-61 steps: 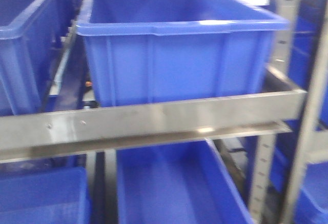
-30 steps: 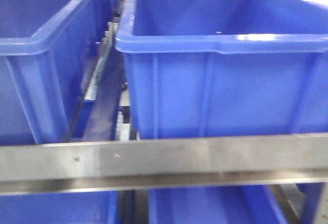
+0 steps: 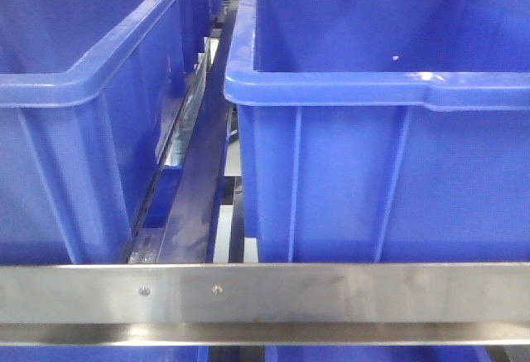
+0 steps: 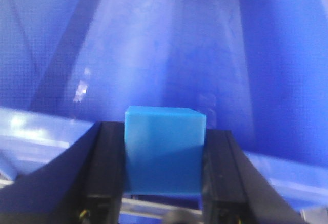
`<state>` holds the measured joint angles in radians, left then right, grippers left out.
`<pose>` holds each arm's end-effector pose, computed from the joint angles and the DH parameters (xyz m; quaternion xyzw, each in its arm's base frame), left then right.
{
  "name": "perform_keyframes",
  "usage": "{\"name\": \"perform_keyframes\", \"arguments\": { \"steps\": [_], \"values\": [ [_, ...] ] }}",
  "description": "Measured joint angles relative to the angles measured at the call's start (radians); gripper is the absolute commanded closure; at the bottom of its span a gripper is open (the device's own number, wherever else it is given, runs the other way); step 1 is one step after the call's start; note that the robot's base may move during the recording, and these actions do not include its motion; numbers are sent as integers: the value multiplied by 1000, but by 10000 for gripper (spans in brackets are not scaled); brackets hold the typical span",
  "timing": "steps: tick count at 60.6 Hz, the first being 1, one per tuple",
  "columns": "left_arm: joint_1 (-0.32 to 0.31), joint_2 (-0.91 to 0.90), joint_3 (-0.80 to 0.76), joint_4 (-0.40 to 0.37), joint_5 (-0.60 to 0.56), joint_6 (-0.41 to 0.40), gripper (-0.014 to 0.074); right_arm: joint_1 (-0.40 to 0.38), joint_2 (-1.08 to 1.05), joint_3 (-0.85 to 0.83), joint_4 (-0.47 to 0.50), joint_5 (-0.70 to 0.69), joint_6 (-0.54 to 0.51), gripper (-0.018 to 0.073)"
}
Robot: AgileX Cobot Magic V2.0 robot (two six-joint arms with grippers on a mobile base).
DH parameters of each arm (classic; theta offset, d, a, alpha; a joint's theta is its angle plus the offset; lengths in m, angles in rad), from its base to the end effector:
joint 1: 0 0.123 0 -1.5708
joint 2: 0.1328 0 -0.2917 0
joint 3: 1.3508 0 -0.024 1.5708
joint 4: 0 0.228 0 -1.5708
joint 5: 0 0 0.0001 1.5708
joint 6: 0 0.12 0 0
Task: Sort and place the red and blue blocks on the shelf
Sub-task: 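Turn and approach the shelf of blue bins, then hold the cubes above the blue bins on the shelf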
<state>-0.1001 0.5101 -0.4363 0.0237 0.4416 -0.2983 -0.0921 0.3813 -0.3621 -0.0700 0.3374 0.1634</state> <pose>0.1029 -0.0091 0.2750 -0.0770 0.8376 -0.0971 0.5320 0.0869 -0.0108 0.2739 0.0822 0.7911 -0.0076 0.6060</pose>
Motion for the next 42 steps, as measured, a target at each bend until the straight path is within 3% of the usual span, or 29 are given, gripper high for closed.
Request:
{"name": "perform_keyframes", "arguments": {
  "steps": [42],
  "values": [
    [0, 0, 0, 0, -4, 0, 475, 0, 0, 0, 0, 0, 0, 502]
  ]
}}
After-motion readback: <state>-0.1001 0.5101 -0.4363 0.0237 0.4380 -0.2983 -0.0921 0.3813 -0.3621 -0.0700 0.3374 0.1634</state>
